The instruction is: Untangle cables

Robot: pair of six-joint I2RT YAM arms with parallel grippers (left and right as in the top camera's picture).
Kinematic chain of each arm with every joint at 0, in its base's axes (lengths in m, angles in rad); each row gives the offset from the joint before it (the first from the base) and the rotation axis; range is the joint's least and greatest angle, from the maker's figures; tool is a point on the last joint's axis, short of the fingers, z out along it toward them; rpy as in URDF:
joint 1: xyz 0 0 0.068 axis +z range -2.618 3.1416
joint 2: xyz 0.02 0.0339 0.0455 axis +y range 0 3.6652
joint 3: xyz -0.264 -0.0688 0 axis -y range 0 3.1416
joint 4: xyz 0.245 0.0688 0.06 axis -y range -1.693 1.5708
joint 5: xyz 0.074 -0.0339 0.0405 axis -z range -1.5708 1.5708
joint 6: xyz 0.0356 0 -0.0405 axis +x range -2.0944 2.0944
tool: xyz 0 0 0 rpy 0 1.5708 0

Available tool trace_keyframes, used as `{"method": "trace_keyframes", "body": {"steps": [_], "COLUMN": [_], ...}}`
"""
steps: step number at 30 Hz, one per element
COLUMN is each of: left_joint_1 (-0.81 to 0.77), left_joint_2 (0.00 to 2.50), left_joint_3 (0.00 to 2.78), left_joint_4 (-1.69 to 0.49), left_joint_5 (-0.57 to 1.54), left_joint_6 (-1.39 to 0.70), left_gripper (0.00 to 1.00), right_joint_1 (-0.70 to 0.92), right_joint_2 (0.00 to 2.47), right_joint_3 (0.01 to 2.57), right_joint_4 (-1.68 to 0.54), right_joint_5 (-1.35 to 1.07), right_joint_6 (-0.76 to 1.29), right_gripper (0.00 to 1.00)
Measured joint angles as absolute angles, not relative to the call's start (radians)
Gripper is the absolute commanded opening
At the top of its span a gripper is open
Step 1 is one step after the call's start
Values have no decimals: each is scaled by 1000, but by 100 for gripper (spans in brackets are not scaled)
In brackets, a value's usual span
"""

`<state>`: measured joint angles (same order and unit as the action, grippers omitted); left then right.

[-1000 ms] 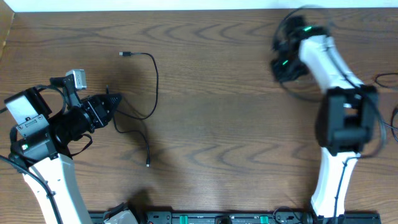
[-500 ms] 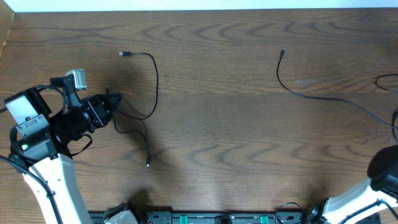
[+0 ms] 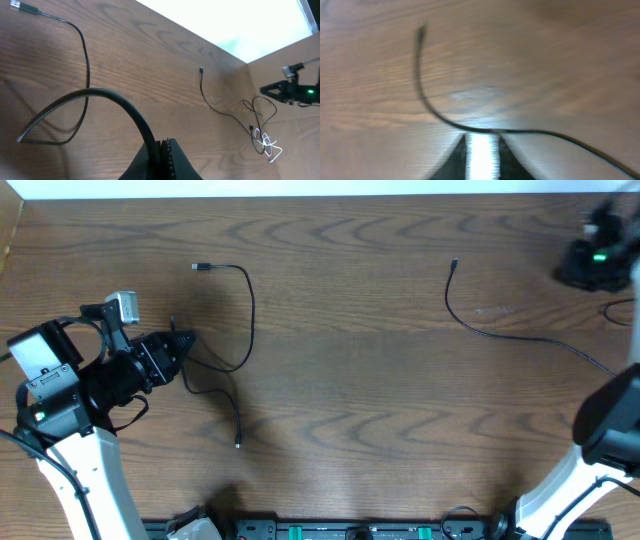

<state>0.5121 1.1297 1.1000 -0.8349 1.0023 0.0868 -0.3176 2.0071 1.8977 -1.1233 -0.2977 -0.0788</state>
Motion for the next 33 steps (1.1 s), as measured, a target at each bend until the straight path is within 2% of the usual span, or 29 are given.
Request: {"method": "trace_keyframes", "body": {"steps": [4, 10, 17, 19, 24, 33], "left_joint_1": [512, 512, 512, 512, 512, 512], "left_joint_2": [1130, 1130, 1130, 1130, 1130, 1130], "left_joint_3": [1100, 1100, 1100, 1100, 1100, 1100], "left_joint_4": [-834, -834, -834, -834, -834, -835], "left_joint_5": [1002, 1002, 998, 996, 996, 996], "left_joint_6": [87, 87, 87, 87, 87, 88], "left_gripper": [8, 7, 7, 7, 8, 7], "right_joint_1": [-192, -71, 9, 30, 69, 99], "right_joint_2": [2037, 2177, 2252, 2252, 2265, 2341], "right_joint_3": [1842, 1797, 1789, 1789, 1789, 1798], "right_joint_4": [-1093, -1023, -794, -734, -618, -547], "right_joint_5": [-272, -207, -182, -179, -164, -117], "right_joint_6": [-152, -160, -46, -2, 150, 373], "right_gripper": [54, 53, 46, 37, 32, 45]}}
